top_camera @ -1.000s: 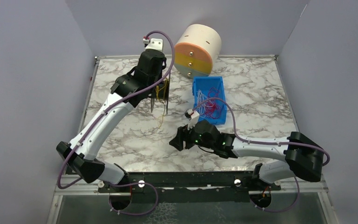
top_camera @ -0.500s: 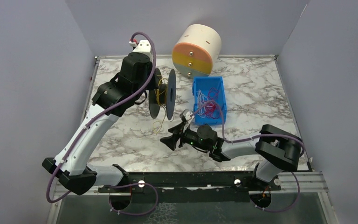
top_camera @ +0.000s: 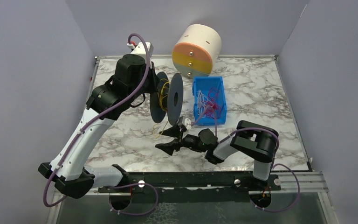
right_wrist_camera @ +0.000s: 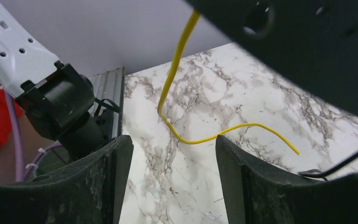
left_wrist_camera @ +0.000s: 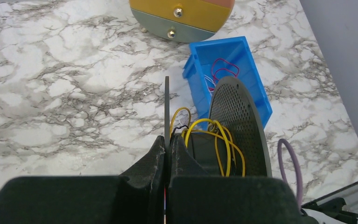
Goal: Wrap the cables
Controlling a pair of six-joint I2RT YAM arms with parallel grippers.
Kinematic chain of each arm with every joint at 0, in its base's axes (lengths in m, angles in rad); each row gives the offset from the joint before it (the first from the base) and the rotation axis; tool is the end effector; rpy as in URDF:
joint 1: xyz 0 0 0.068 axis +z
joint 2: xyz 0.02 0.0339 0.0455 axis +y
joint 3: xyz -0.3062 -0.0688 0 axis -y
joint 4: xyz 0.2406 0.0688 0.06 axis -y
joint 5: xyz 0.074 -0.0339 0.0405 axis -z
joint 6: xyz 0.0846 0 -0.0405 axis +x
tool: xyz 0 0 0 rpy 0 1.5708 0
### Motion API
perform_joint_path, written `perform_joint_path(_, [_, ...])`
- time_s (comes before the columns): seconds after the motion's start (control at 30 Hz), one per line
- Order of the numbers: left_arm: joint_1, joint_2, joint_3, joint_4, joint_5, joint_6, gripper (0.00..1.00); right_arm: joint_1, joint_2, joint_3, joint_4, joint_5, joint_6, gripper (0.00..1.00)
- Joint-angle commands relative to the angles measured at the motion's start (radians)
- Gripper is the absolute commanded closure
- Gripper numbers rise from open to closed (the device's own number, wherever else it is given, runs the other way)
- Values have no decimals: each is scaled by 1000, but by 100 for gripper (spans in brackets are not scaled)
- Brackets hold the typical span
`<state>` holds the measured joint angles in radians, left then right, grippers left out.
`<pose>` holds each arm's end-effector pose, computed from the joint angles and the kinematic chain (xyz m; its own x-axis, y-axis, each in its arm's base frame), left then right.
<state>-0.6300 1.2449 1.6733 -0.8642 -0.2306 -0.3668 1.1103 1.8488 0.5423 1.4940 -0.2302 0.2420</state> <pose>0.2196 -0.1362 0.4921 -0.4641 -0.0937 -0.8808 0.2568 0.9375 -0.2350 0.1509 0.3476 0.2205 -0.1525 0.2177 -0.9640 -0.9634 0.1851 0.1942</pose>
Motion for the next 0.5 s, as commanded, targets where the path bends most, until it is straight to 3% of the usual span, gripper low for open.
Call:
perform_joint_path(0.0, [4,-42,18,49,76,-41,100,-4,64,47,194,-117,-33,30])
perform_joint_path(0.17, [4,-44,23,51,127,-62,100,-4,97,83,228,-141,-54,32])
perform_joint_path(0.3, [4,-49,20,51,145,-72,100,-5,99,96,229,-150,-69,38])
perform_joint_path(0.47, [4,-52,26,53,180,-83,100,-5,98,74,254,-134,-75,63])
